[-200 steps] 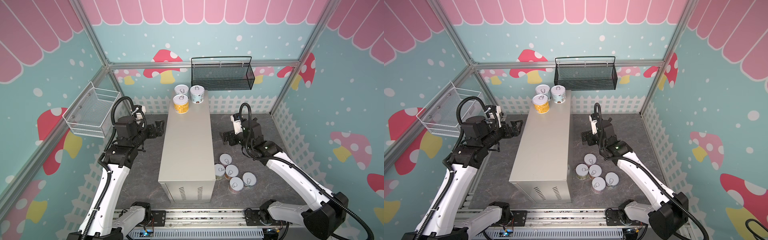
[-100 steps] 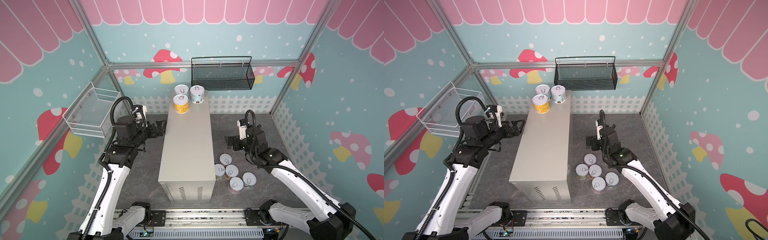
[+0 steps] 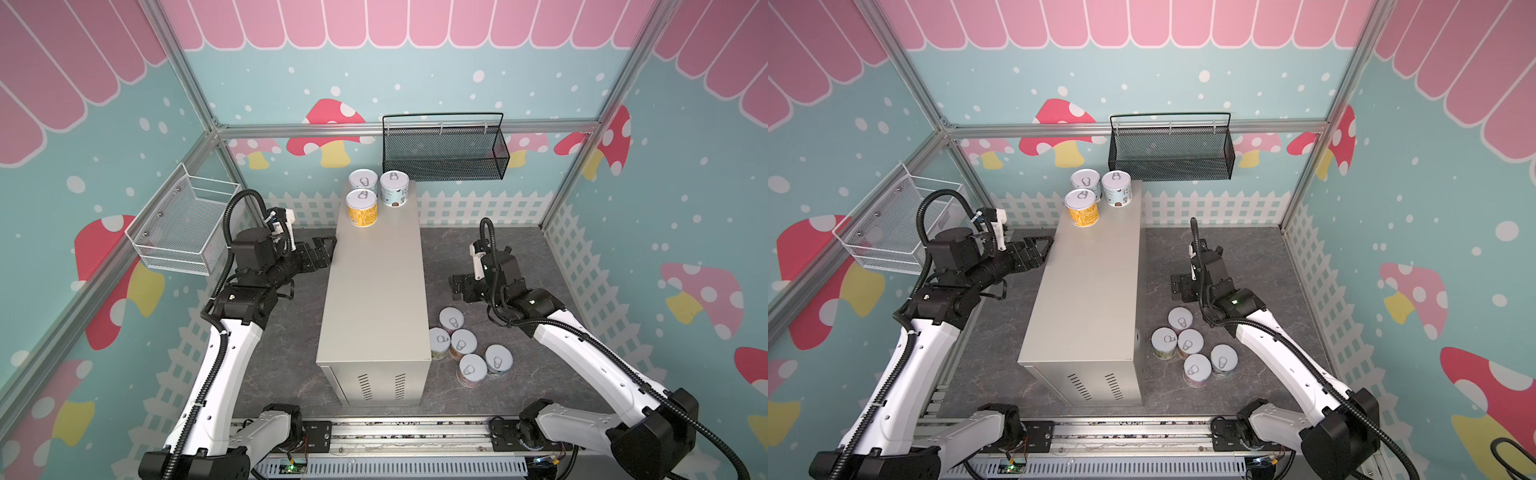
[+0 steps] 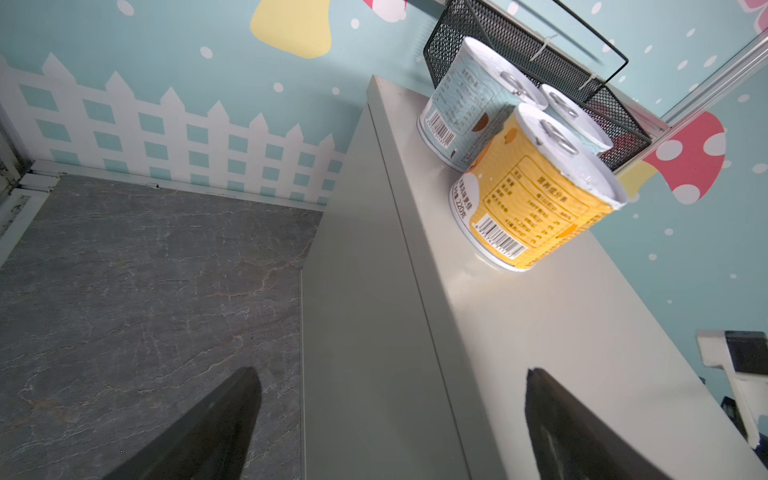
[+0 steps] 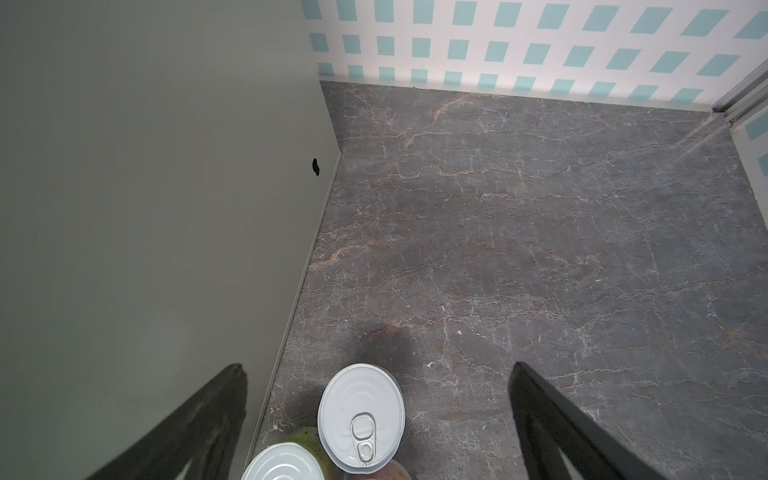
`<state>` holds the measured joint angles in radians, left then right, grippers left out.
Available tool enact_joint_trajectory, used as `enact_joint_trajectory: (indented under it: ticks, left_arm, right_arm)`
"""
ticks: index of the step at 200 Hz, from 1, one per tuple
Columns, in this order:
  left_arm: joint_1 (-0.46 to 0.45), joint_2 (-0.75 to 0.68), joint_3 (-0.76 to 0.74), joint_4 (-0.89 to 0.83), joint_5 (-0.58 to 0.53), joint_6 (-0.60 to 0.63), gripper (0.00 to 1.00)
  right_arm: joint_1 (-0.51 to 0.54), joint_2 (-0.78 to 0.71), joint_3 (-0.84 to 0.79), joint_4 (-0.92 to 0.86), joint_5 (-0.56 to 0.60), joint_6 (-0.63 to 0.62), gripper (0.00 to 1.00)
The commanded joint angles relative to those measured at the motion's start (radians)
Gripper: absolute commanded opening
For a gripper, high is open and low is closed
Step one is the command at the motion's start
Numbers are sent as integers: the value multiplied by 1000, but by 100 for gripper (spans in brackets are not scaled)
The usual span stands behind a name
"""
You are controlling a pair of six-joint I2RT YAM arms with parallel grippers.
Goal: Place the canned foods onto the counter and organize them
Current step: 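Lower the right gripper onto a white-lidded can on the floor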
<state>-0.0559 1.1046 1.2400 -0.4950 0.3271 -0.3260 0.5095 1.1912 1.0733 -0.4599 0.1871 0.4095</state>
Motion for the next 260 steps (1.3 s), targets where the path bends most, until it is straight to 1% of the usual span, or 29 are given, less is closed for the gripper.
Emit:
enact_joint_trajectory:
  ticks: [1, 28, 69, 83, 103, 114, 128, 145, 169, 175, 189, 199, 229, 260]
  left_arm:
    - [-20, 17, 29, 3, 6, -25, 99]
    - [-65, 48, 60, -40, -56, -12, 99]
    - [-129, 96, 141, -83, -108, 12, 99]
    - [-131, 124, 150, -74, -72, -9, 99]
    - [-119, 121, 125, -43, -29, -31, 99]
    - [-104, 96, 103, -30, -28, -30, 99]
    - [-96, 61, 68, -10, -40, 6, 99]
    - [-87, 46, 33, 24, 32, 41, 99]
    - [-50, 41, -1, 90, 189, 25, 99]
    - [-39, 34, -7, 100, 210, 21, 99]
    - [-32, 8, -40, 144, 211, 30, 99]
    - [-32, -3, -51, 152, 213, 43, 99]
    - [-28, -29, -57, 142, 248, 68, 99]
    - [-27, -70, -81, 117, 231, 124, 99]
  right_arm:
    - [-2, 14, 33, -20, 5, 14, 99]
    - [0, 34, 32, -25, -6, 35, 99]
    - [0, 41, 10, -11, -20, 69, 99]
    - [0, 36, 13, -18, -22, 63, 99]
    - [0, 8, 4, -29, 16, 70, 100]
    - [-1, -17, -4, -29, 32, 66, 99]
    - [-1, -45, -16, -30, 51, 62, 99]
    - [-3, -69, -34, -26, 50, 45, 99]
    - [-4, -77, -56, -15, 36, 13, 99]
    - [-4, -77, -61, -10, 35, 12, 99]
    - [-9, -67, -67, -5, 9, 3, 99]
    - [-12, -62, -67, -16, 17, 12, 99]
    - [-14, -58, -108, 0, 1, 59, 99]
    - [-14, 7, -112, 23, -8, 73, 99]
